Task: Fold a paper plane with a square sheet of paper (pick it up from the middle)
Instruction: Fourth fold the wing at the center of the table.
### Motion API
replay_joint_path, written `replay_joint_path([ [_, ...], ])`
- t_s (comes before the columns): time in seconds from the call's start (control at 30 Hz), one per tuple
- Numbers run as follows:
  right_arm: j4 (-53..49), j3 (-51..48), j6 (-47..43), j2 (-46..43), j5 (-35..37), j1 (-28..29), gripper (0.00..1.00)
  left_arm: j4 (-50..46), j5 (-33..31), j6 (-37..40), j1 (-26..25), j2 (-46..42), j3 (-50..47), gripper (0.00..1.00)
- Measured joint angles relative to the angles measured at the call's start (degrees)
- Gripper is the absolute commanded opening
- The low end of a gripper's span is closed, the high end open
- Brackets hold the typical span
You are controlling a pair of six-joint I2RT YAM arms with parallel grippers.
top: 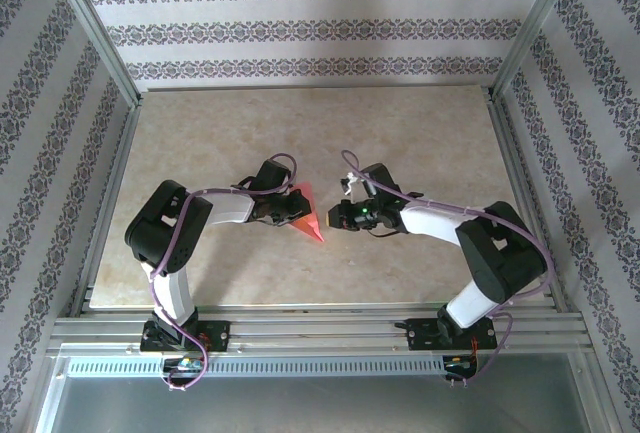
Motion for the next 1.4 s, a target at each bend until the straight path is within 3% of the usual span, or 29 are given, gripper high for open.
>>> replay_joint_path([
  [0.2,0.9,3.6,2.2,5.4,0.5,3.7,0.04,0.0,0.2,0.0,0.0,0.2,0.2,0.13],
  [0.5,1.3,5.4,3.5,10.8,-0.5,4.0,0.05,0.0,0.2,0.0,0.0,0.2,0.2,0.13],
  [1.4,1.6,6.0,3.6,14.3,-3.5,3.9,0.06,-0.2,0.2,0.0,0.0,0.2,0.2,0.13],
])
